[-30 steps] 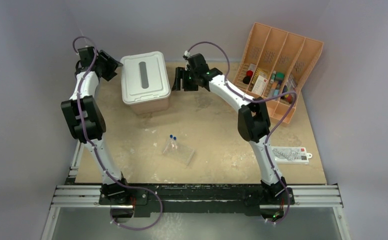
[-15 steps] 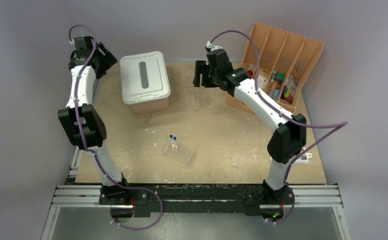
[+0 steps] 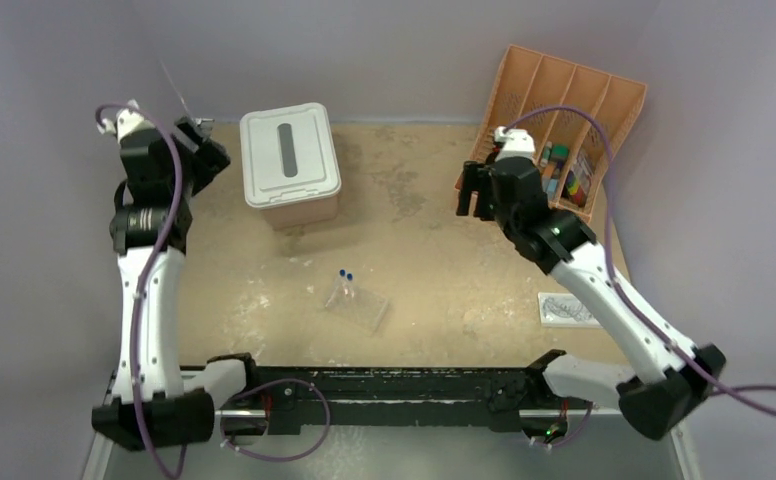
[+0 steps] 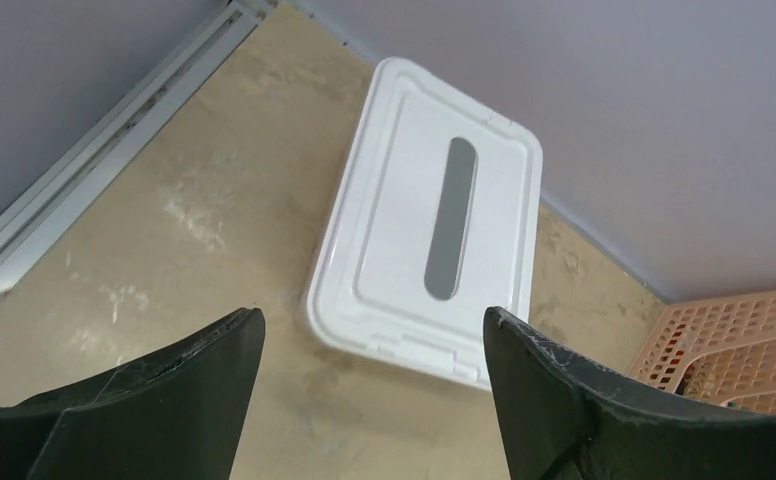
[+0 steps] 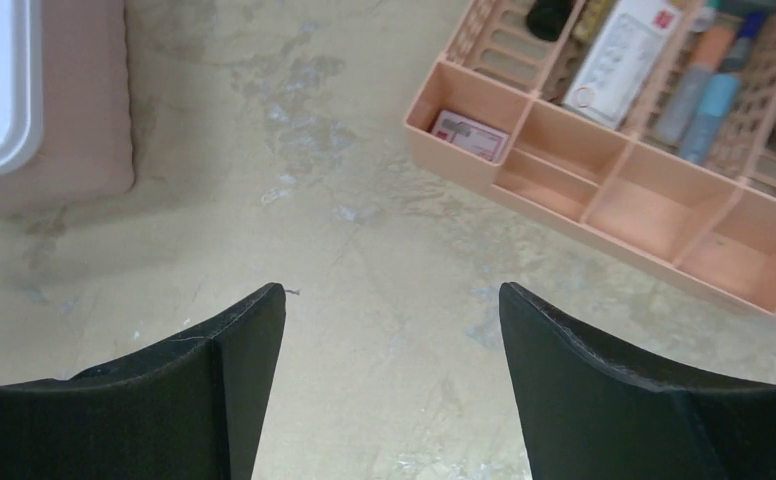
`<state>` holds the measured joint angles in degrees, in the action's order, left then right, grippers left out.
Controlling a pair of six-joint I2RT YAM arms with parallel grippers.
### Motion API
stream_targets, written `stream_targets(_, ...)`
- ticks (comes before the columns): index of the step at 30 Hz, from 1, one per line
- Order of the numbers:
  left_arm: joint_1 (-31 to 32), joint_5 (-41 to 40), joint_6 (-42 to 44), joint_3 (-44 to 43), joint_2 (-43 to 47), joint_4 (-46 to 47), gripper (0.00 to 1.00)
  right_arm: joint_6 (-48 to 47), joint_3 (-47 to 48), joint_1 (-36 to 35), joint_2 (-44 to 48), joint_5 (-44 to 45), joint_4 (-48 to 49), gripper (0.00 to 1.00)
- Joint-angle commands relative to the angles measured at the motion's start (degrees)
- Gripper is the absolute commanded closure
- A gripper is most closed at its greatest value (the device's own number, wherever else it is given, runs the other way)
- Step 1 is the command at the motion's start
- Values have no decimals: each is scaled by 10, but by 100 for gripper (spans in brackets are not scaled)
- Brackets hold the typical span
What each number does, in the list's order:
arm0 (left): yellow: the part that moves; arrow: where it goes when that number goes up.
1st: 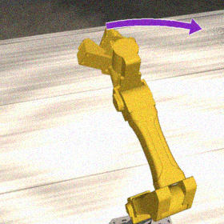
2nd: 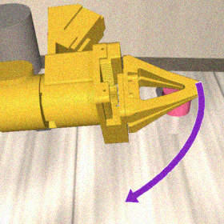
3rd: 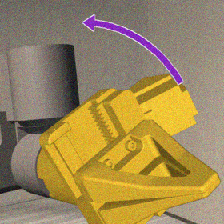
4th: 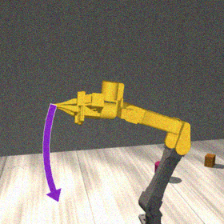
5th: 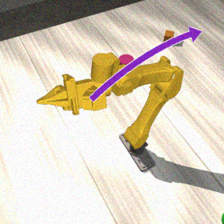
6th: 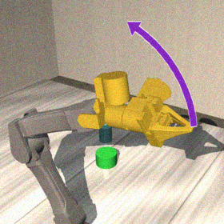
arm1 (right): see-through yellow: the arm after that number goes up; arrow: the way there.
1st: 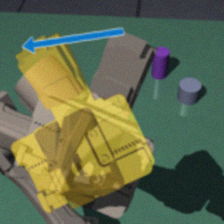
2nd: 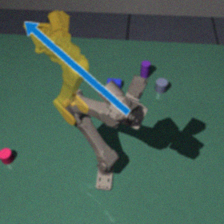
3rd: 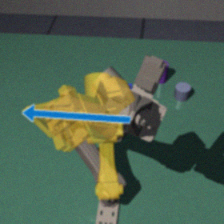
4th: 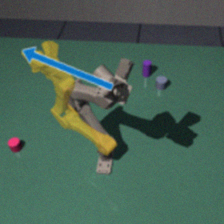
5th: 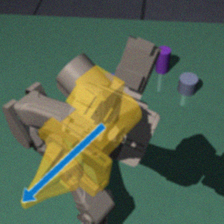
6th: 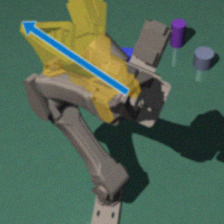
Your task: Organize the chemistry lab equipment
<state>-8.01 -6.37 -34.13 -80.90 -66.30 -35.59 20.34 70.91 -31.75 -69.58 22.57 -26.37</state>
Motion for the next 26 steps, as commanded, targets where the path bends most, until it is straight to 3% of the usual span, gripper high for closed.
stream_targets(1, 4, -59, -42, 84, 123, -29, 20, -6, -51, 0, 98, 88, -13, 19)
stream_targets(5, 4, -76, -18, 119, 211, -75, 18, 8, -86, 1, 159, 139, -40, 17)
stream_targets(10, 4, -71, 22, 130, 263, -146, 17, 36, -80, 1, 216, 184, -91, 10)
stream_targets(13, 3, -71, 36, 135, 290, -171, 15, 5, -81, 0, 249, 209, -79, 5)
stream_targets(26, 4, -74, 25, 121, 326, -210, 11, -3, -72, 0, 278, 186, -107, 1)
